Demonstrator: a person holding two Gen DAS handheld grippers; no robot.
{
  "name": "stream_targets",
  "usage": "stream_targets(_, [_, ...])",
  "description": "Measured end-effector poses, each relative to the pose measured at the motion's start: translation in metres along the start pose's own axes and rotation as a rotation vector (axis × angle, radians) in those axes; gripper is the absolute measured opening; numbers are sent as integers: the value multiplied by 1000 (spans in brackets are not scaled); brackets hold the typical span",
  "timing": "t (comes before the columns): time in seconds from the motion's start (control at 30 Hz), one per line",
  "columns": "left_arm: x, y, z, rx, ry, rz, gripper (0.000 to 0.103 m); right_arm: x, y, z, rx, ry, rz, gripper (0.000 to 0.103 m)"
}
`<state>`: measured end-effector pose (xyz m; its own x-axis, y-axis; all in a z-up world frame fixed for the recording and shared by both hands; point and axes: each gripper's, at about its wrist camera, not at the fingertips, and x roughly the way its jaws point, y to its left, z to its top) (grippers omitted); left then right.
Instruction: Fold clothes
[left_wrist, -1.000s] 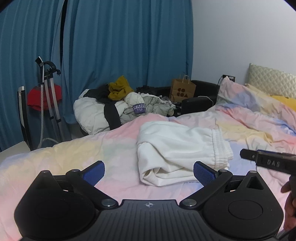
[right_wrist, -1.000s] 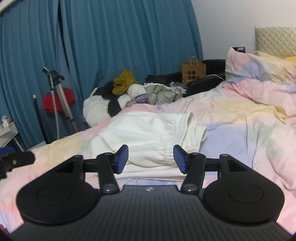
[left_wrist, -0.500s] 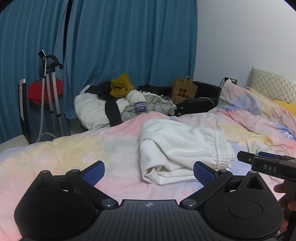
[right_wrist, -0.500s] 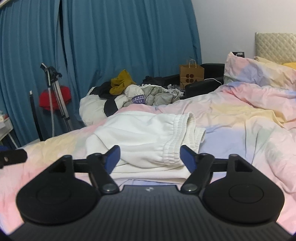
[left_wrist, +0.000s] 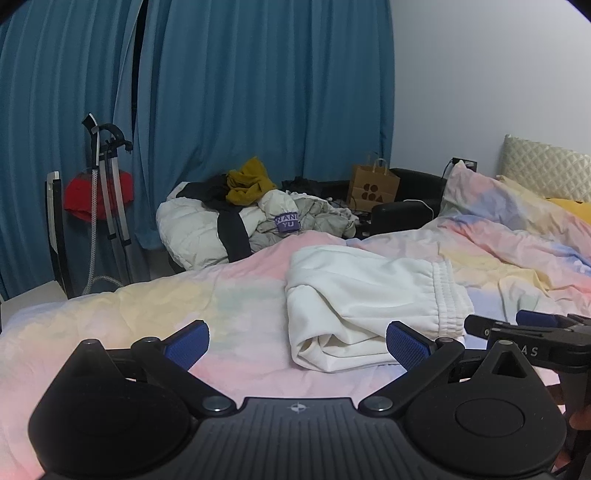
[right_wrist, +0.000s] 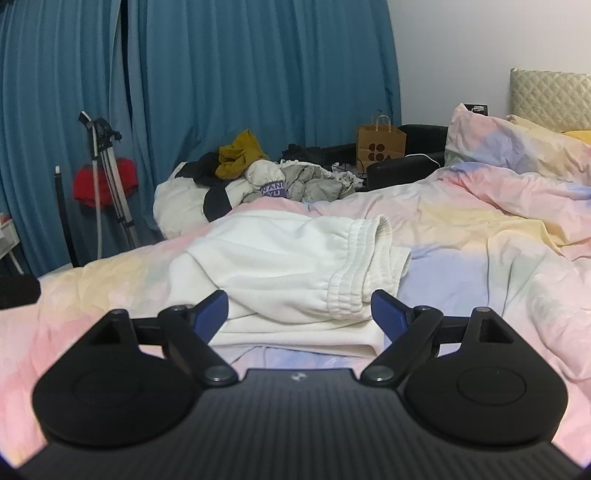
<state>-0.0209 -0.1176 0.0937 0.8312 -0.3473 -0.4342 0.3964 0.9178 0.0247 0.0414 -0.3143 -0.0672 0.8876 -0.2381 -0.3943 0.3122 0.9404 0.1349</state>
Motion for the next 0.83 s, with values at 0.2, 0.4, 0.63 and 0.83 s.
stream_targets(0.2, [1, 5, -2, -19, 3, 7, 103, 2, 4, -2, -5, 11, -25, 86])
stream_targets(0.4, [4, 1, -6, 9, 2, 64, 103, 4, 2, -2, 9, 14, -38, 86])
stream_targets(0.63, [5, -3, -9, 17, 4, 65, 103, 2, 2, -4, 14, 9, -35, 86])
stream_targets(0.83, [3, -4, -9, 14, -7, 70, 103, 0, 2, -3, 17, 6, -32, 86])
